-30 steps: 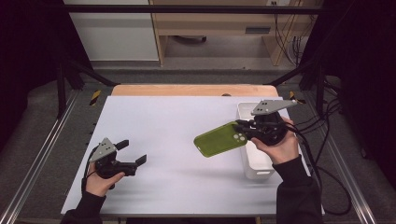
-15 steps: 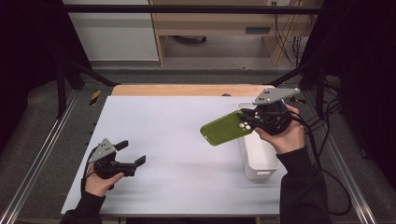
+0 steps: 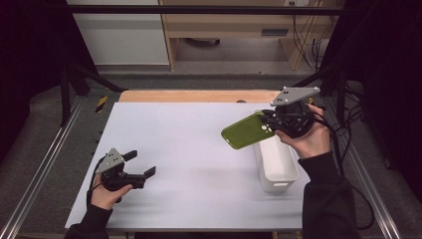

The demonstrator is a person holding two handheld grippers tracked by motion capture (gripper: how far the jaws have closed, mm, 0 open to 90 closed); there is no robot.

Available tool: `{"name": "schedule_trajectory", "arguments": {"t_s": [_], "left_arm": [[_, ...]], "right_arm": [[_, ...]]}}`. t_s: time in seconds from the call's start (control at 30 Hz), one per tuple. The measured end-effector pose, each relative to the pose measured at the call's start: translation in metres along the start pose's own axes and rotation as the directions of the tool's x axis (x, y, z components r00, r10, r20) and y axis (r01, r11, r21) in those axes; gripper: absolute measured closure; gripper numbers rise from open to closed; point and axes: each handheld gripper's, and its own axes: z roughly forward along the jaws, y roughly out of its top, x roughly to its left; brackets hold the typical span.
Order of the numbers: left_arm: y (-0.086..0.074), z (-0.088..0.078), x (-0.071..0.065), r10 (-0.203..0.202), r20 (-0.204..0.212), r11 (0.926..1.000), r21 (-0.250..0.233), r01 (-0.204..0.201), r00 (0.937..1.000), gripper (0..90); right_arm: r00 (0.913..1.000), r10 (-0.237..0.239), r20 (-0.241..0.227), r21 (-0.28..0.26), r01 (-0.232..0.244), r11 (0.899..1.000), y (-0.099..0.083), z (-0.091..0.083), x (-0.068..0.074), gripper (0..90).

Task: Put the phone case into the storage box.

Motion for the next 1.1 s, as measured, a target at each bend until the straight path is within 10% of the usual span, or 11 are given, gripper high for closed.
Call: {"name": "schedule_trajectory", "arguments": {"t_s": [1.1], "left_arm": [[-0.001,0.001,0.000,0.012,0.006,0.9999,0.006,-0.012,0.9999,3.3]], "right_arm": [[0.9819,-0.124,0.143,0.139,0.104,0.985,0.010,-0.008,-0.026,79.4]]}}
